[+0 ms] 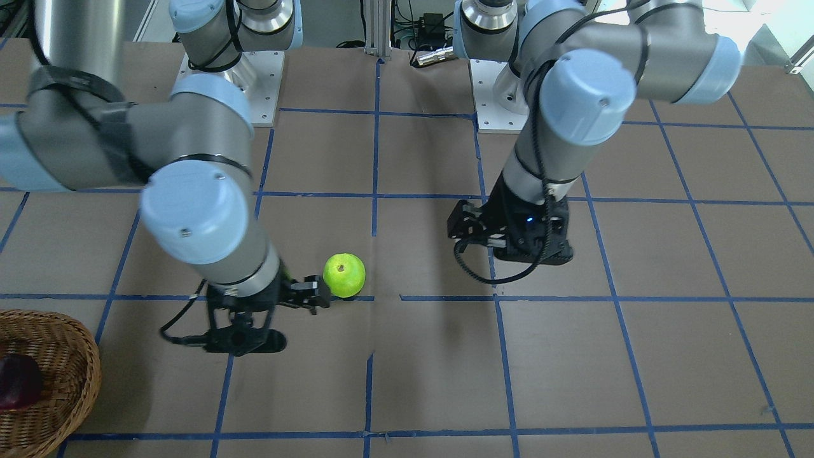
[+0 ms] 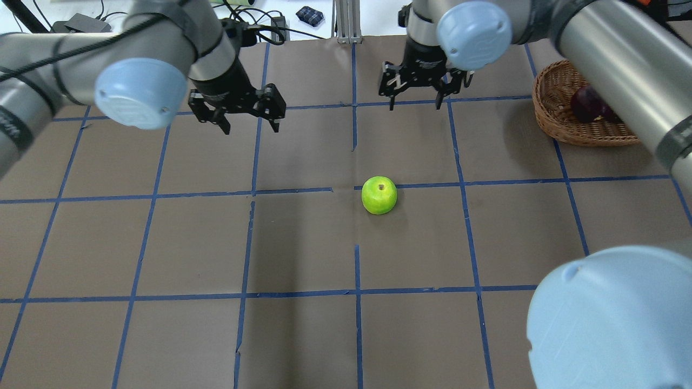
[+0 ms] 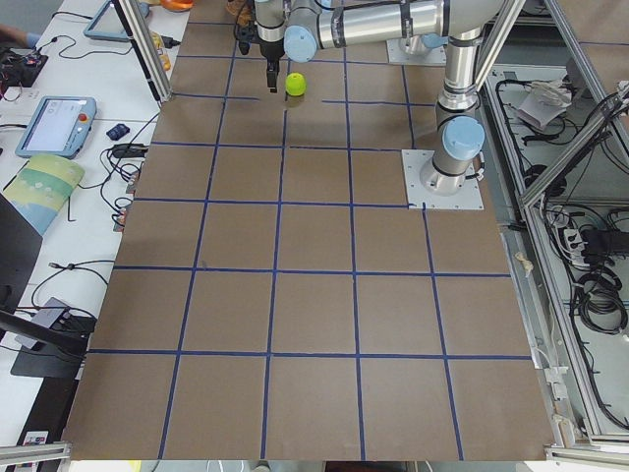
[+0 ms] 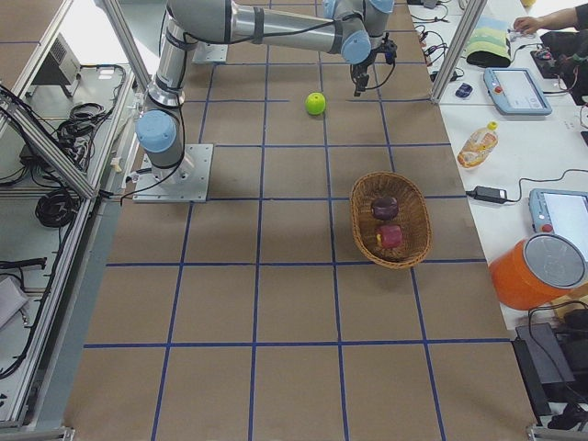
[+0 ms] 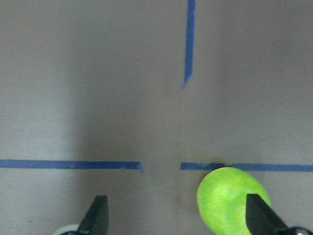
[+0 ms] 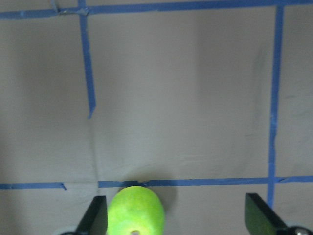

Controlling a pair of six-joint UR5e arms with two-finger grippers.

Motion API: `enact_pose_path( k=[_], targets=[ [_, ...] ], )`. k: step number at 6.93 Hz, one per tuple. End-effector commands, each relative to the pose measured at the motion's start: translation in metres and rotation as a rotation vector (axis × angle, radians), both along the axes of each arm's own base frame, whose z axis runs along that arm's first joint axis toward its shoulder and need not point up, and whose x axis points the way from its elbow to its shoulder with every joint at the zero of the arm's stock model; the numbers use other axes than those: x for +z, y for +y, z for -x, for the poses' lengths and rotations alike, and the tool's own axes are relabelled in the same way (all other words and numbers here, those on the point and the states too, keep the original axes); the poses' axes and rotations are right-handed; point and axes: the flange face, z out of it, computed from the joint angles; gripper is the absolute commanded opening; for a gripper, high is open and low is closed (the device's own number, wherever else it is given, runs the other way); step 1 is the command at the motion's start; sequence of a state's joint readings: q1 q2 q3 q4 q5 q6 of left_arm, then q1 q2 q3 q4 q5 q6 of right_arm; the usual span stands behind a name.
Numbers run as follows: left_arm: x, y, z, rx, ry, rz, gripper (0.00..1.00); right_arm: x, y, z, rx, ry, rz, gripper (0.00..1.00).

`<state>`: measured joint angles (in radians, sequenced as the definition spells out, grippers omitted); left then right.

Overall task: Put all apples into basket
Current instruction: 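Lower the right gripper onto the green apple and grasp it while left withdraws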

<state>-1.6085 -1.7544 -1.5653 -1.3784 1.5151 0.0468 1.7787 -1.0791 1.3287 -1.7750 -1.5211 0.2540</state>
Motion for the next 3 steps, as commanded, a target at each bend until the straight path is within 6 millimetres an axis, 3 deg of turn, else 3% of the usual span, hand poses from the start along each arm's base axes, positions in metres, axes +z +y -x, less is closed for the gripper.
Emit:
enact_pose_path(
  k=[1, 2, 3],
  targets=[
    [0.077, 0.039, -0.055, -0.07, -0.103, 0.035, 1.0, -0.042, 0.046, -0.045, -0.044, 0.051, -0.028, 1.0],
    [0.09, 0.055, -0.058, -0.059, -0.093, 0.023, 1.0, -0.058, 0.06, -0.04, -0.036, 0.09, -0.023, 1.0],
    [0.079, 0.065, -0.052, -0.032, -0.083, -0.005, 1.0, -0.083, 0.071, -0.039, -0.025, 0.079, -0.001, 1.0]
  ],
)
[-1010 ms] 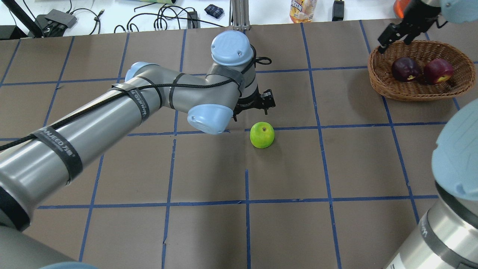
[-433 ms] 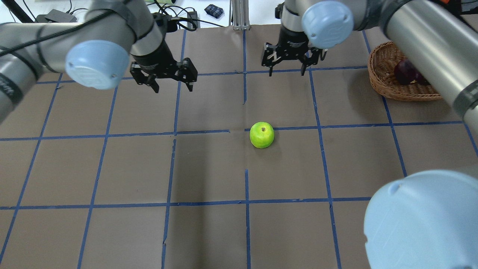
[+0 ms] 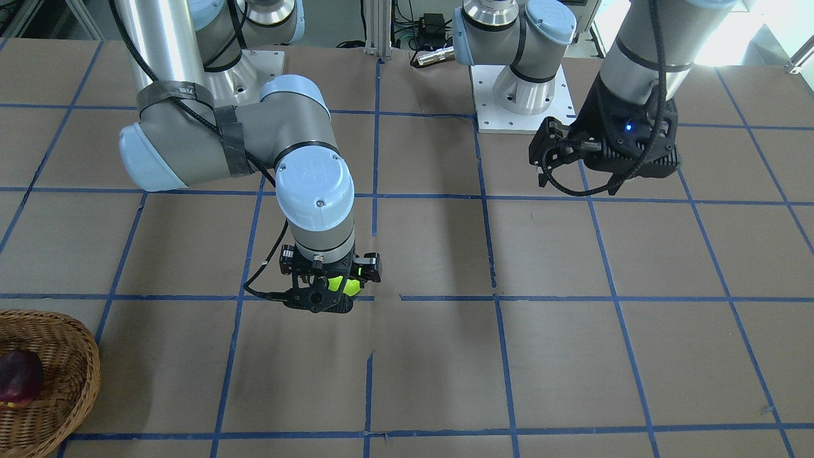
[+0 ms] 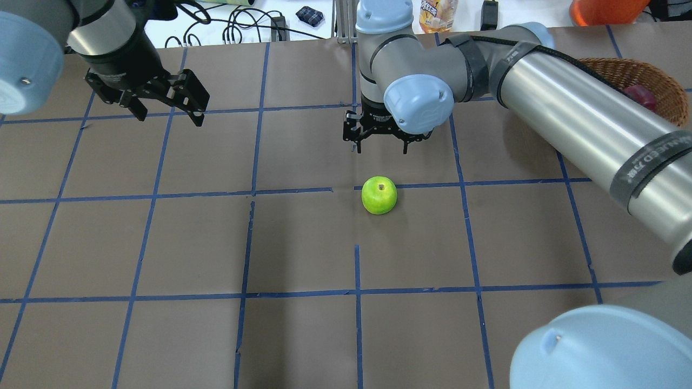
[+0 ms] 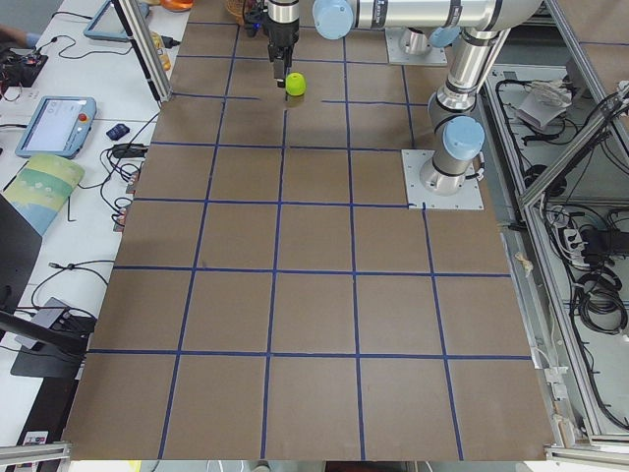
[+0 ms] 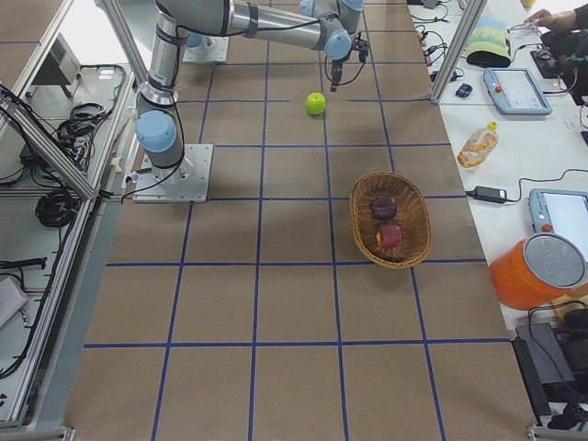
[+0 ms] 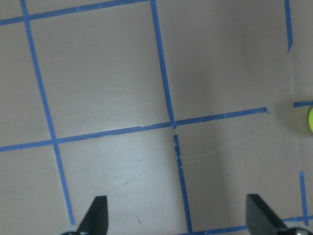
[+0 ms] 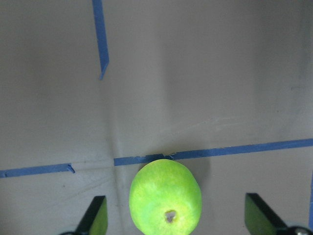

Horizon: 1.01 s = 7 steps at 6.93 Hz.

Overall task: Put all apples into basket
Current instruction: 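Lower the right gripper onto the green apple and grasp it while left withdraws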

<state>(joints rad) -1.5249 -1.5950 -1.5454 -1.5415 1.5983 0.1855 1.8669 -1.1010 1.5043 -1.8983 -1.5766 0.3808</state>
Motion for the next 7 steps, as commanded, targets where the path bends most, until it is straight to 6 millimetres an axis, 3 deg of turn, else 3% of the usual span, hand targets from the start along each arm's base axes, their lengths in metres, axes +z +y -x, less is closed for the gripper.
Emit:
enact_pose_path(
  k=[1, 2, 6, 7],
  targets=[
    [0.012, 0.02, -0.003, 0.031, 0.003, 0.004, 1.0, -0.045, 0.023, 0.001, 0.016, -0.007, 0.032, 1.0],
    [0.021, 0.022, -0.004, 0.034, 0.036, 0.021, 1.0, -0.064, 0.029, 0.002, 0.022, -0.002, 0.01, 1.0],
    [0.033, 0.021, -0.017, 0.062, 0.044, 0.057, 1.0, -0.093, 0.05, -0.012, 0.06, -0.032, 0.066, 1.0],
    [0.029, 0.024, -0.017, 0.062, 0.044, 0.057, 1.0, -0.098, 0.053, -0.01, 0.081, -0.03, 0.074, 0.68]
  ],
)
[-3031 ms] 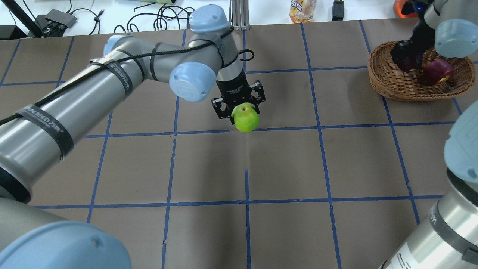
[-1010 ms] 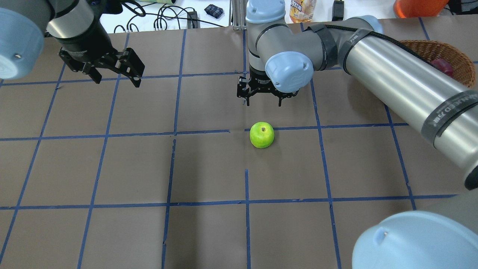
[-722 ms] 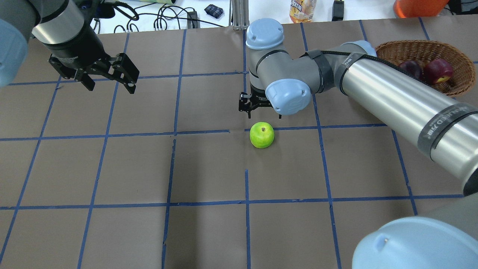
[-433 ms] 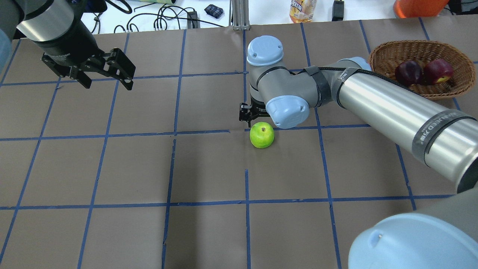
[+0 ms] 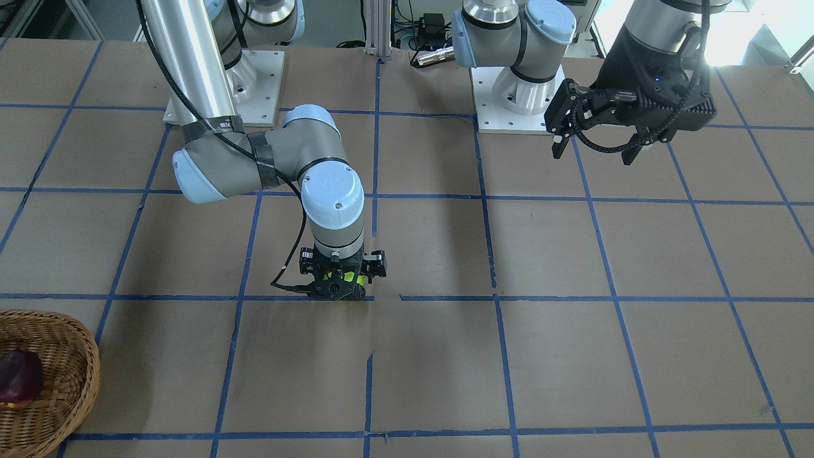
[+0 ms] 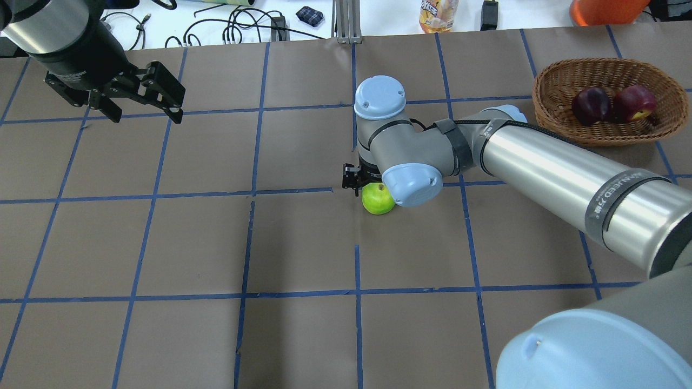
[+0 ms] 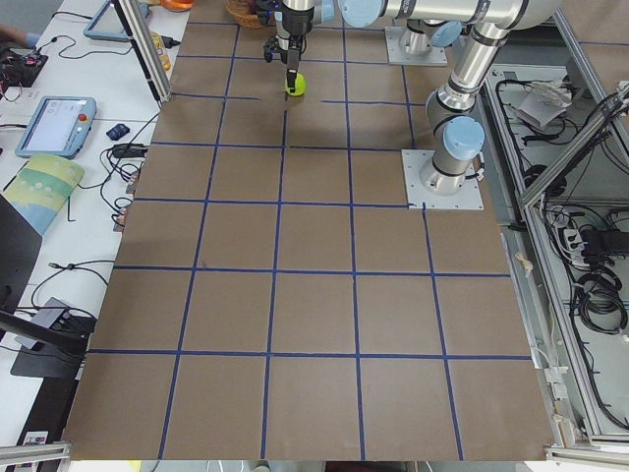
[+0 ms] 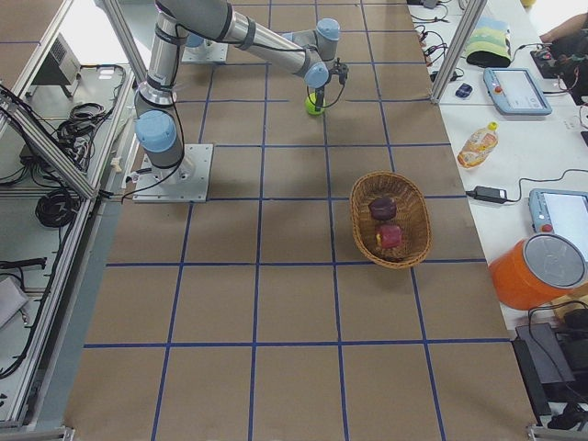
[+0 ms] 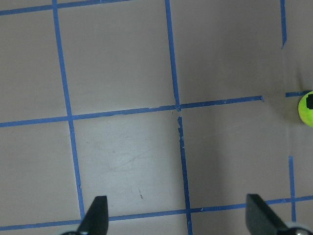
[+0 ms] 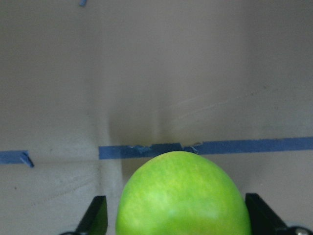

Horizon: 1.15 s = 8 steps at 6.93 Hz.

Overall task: Put all apples into basket
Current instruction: 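Lower the right gripper onto the green apple and grasp it while left withdraws, then carry the green apple to the basket and open the right gripper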

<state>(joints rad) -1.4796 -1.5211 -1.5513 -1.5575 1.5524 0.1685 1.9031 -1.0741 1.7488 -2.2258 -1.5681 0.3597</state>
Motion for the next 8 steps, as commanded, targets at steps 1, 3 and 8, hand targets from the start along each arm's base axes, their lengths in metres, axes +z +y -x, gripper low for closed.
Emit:
enact_pose_path(
  k=[1, 3, 8],
  targets=[
    [0.003, -0.001, 0.001, 0.002, 0.004, 0.014, 1.0, 0.001, 0.004, 0.001, 0.046, -0.003, 0.036, 0.45],
    [-0.007, 0.0, -0.002, 0.02, 0.004, 0.002, 1.0, 0.056, -0.042, 0.038, 0.07, -0.021, 0.116, 0.31],
    [-0.019, -0.012, 0.014, 0.045, 0.065, -0.022, 1.0, 0.116, -0.212, 0.386, 0.274, 0.042, 0.145, 0.28]
  ],
)
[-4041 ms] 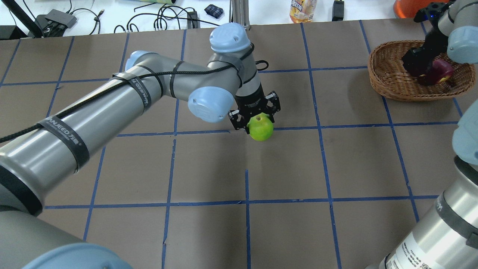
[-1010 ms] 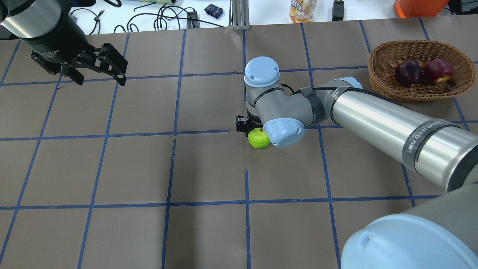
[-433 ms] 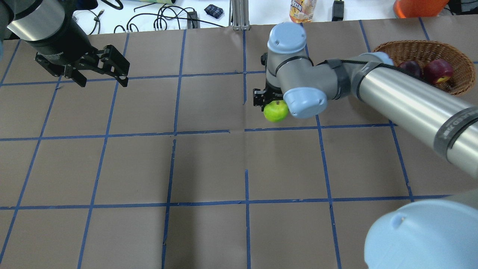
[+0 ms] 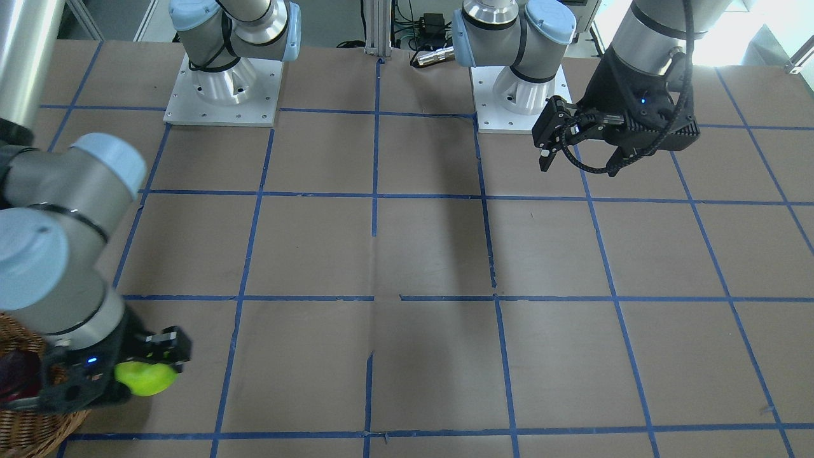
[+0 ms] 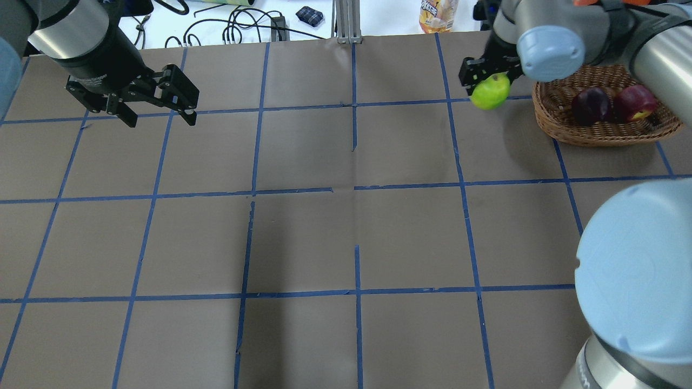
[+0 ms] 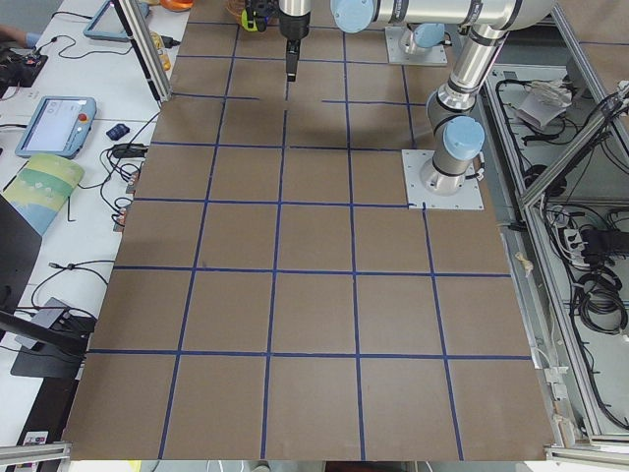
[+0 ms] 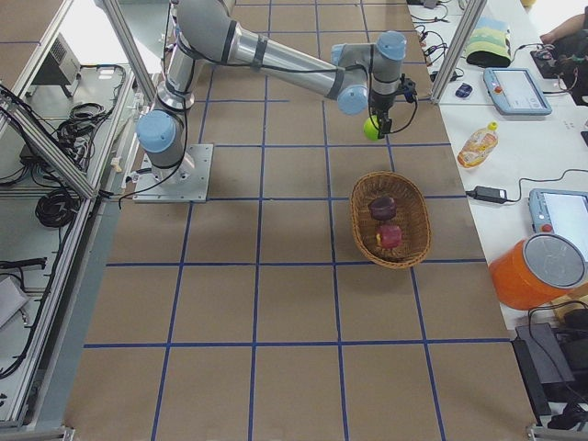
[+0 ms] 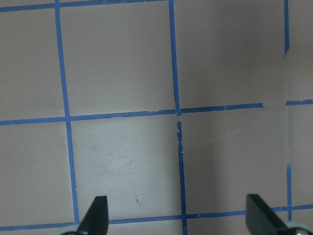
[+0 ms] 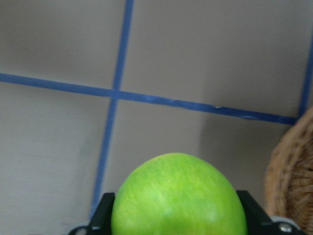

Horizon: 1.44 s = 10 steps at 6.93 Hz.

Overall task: Put all apples into basket
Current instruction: 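Carry the green apple to the basket and open the right gripper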

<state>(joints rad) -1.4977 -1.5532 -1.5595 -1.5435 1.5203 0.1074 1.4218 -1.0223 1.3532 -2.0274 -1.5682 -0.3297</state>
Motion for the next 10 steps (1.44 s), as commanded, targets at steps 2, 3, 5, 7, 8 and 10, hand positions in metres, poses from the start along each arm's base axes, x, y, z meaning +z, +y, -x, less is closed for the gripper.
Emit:
enact_pose_path(
  k=[2, 3, 5, 7, 8, 10],
  targets=[
    [0.006, 0.001, 0.002, 0.003, 0.016, 0.017, 1.0, -0.03, -0.017, 0.151, 0.136, 0.027, -0.041, 0.28],
    [0.005, 0.001, 0.002, -0.002, 0.016, 0.014, 1.0, -0.046, -0.008, 0.149, 0.141, 0.007, -0.075, 0.44],
    [0.004, -0.001, -0.001, 0.014, 0.027, 0.014, 1.0, -0.037, -0.009, 0.151, 0.175, 0.024, -0.063, 1.0],
    [0.004, -0.002, -0.001, 0.015, 0.039, 0.015, 1.0, -0.004, 0.004, 0.156, 0.163, 0.013, -0.087, 1.0],
    [0.003, -0.002, 0.0, 0.017, 0.038, 0.012, 1.0, 0.038, 0.024, 0.148, 0.153, -0.006, -0.121, 1.0],
    [0.001, -0.004, -0.002, 0.017, 0.035, 0.015, 1.0, 0.132, 0.072, 0.105, 0.084, -0.015, -0.112, 1.0]
  ],
)
